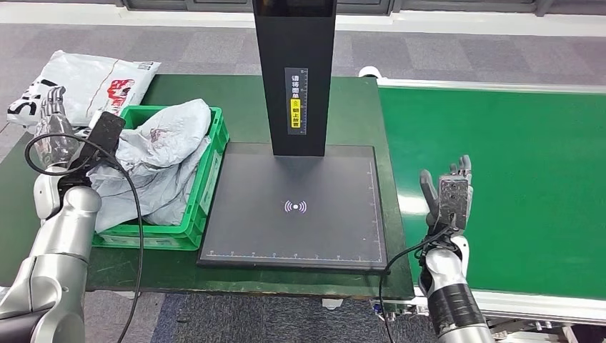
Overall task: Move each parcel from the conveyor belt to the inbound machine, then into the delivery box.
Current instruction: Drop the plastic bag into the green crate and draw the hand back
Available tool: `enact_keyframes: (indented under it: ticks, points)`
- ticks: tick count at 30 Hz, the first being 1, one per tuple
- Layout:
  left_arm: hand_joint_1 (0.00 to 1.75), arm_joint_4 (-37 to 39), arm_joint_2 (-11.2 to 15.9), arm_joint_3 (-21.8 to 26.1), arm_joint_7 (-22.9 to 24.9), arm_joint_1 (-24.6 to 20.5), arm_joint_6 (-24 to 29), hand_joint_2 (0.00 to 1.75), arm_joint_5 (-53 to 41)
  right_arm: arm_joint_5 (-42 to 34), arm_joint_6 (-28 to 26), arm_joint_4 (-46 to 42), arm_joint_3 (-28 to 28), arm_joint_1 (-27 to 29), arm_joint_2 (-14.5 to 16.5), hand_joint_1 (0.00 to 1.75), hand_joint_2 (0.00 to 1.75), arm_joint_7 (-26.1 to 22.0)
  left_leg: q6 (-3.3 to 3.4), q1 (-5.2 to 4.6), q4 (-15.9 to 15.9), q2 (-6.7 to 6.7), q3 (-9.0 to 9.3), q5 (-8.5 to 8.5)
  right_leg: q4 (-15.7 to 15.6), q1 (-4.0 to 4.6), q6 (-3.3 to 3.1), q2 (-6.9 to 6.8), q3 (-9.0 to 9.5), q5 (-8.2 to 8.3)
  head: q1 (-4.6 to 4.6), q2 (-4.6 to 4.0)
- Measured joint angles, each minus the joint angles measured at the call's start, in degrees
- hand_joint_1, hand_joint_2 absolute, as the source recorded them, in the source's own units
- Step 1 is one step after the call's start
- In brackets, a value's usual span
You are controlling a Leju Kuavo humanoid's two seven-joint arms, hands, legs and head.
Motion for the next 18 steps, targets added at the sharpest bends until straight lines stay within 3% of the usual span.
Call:
enact_keyframes:
  ticks: [11, 18]
  points:
    - [0.00, -0.90, 7.71, -0.07, 1.65, 0.02, -8.13, 1.75, -0.85, 1.57, 0.68, -0.07, -1.11, 0.02, -0.38, 0.00, 0.00, -0.14, -0.01, 0.06, -0.01, 0.13, 0.01, -0.01, 0.02, 0.05, -0.03, 0.15, -0.06, -0.02, 0.00, 0.00]
    - [0.00, 0.41, 14.57, -0.16, 2.39, -0.61, -20.13, 1.75, -5.79, 3.58, 1.63, -0.34, -2.71, 0.19, -0.48, 0.00, 0.00, -0.09, -0.05, 0.09, -0.01, 0.37, 0.00, -0.03, 0.03, 0.08, -0.10, 0.40, -0.15, 0.02, 0.00, 0.00]
